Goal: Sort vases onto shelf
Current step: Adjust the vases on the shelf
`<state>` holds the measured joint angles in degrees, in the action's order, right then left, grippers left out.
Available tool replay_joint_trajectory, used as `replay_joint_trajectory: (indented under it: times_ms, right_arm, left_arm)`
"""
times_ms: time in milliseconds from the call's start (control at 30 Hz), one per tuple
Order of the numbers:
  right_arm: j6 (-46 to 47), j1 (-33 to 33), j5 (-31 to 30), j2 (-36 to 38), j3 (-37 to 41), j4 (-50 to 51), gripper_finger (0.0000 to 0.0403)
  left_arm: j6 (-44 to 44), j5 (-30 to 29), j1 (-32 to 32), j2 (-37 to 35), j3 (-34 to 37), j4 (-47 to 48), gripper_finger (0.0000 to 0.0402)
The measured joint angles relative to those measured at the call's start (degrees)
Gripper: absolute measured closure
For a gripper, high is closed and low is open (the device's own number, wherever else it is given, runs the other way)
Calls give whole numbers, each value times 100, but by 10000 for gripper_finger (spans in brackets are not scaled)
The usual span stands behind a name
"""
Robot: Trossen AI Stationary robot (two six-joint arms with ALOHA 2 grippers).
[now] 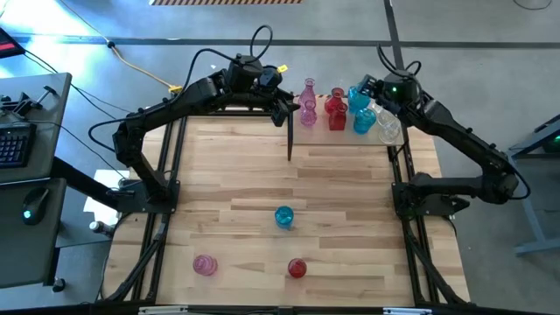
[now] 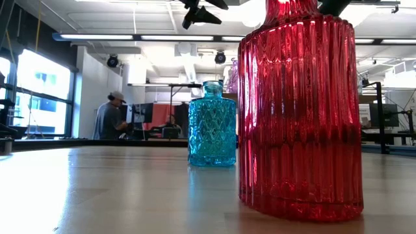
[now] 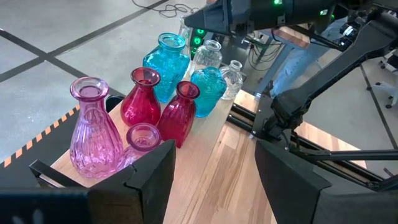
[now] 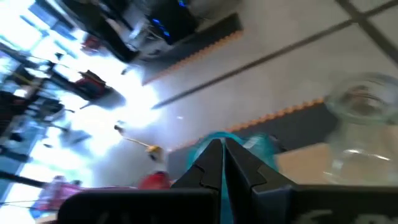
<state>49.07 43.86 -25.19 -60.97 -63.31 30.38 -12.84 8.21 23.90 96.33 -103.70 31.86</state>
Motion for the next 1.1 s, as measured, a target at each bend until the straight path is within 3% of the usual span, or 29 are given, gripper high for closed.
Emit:
replay_joint_trajectory:
  times_ms: [767,1100]
  right_arm:
    - [42,-142,108,-321,-2,-330,403]
    - [203,-138,-27,-321,-2,191,403]
  left_arm:
    - [-2,0,0,0,0,-2,190]
    - [0,0,0,0,0,0,190]
